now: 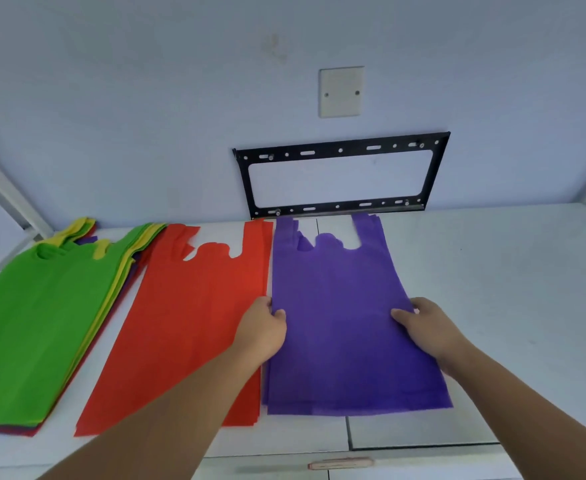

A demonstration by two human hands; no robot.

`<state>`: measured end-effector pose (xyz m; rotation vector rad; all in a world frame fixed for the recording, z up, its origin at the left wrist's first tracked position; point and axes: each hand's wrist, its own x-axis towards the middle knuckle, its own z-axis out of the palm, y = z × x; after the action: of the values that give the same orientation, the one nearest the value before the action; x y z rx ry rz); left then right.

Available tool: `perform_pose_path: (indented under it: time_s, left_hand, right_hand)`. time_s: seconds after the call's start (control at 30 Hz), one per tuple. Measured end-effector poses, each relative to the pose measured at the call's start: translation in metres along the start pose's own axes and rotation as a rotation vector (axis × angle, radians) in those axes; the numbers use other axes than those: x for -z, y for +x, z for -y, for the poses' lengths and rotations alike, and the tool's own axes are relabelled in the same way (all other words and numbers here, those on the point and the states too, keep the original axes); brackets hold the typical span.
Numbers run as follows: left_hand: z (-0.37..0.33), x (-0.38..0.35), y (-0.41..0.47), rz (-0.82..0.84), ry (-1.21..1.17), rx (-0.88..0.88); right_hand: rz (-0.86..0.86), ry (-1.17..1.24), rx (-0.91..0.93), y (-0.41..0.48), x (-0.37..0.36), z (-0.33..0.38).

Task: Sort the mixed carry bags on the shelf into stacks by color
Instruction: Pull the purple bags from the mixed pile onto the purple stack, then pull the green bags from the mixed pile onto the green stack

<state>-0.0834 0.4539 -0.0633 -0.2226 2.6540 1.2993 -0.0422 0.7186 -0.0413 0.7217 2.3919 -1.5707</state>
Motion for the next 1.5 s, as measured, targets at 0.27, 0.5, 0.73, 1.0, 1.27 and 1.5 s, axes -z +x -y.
perform_pose_path:
  time_s: [0.27,0.5,0.73,1.0,1.27,1.5]
  left_hand:
    - [-0.003,0.014,0.004,-0.071,0.19,-0.161]
    - [0.013,0.072,-0.019,-0.086,0.344,-0.255]
    - [0.059,0.152,-0.047,-0.099,0.376,-0.211]
    - [0.148,0.252,-0.056,-0.075,0.37,-0.216]
    - [0.251,0.341,-0.064,0.091,0.676,-0.242]
    - [0.273,0.358,-0.06,0.081,0.452,-0.366]
  right_hand:
    - [-0.183,-0.521,0.111,0.005,0.001,0.011]
    - [-0.174,-0.639,0.397,-0.006,-0.053,0.046]
    - [0.072,-0.512,0.559,-0.049,-0.146,0.08]
    - [0.336,-0.273,0.536,-0.105,-0.281,0.111]
    - [0.429,0.103,0.269,-0.164,-0.413,0.138]
    - [0.315,0.122,0.185,-0.191,-0.43,0.145]
